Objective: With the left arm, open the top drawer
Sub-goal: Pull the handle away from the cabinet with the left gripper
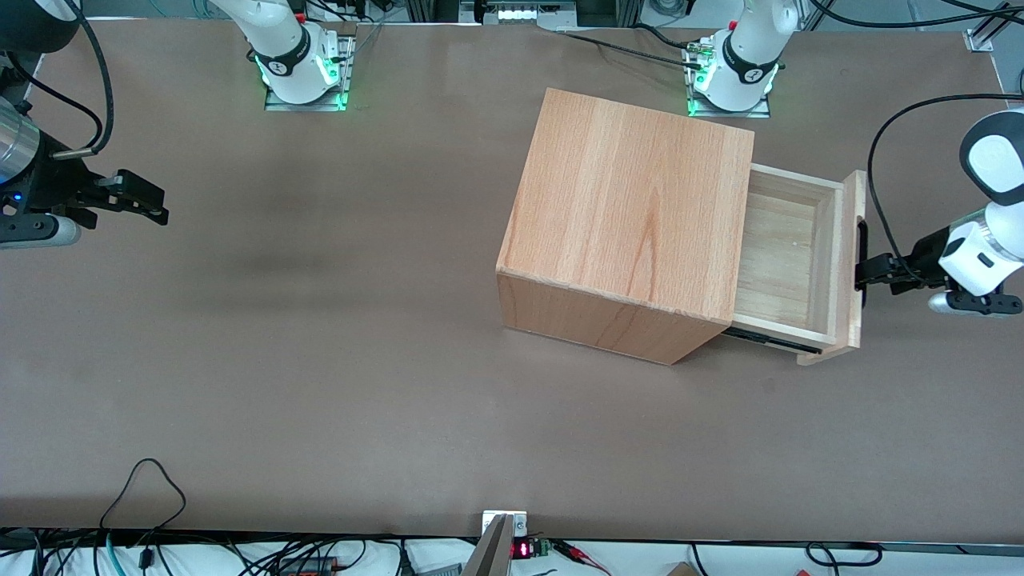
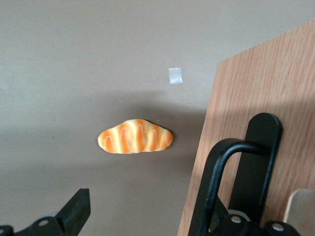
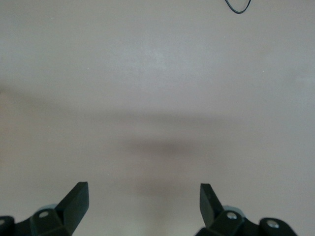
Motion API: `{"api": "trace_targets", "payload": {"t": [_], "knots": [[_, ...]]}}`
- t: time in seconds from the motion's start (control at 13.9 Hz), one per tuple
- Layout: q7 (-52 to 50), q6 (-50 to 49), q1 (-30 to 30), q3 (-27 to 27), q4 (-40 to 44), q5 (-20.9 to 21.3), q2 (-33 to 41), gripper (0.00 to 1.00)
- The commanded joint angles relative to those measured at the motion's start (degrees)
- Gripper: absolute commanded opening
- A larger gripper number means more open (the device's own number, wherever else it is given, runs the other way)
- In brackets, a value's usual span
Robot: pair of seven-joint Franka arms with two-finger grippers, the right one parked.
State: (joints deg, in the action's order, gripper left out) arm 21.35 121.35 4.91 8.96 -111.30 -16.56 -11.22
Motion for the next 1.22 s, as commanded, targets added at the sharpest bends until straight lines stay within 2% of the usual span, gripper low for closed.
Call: {"api": "trace_targets", "payload": {"t": [0.0,1.15], "knots": [[5.1,2.49,0.8,2.11,0.03,0.21,-3.72,1.0],[10.73,2.49,1.94,5.9,3.11,0.74,-3.89,1.0]]}}
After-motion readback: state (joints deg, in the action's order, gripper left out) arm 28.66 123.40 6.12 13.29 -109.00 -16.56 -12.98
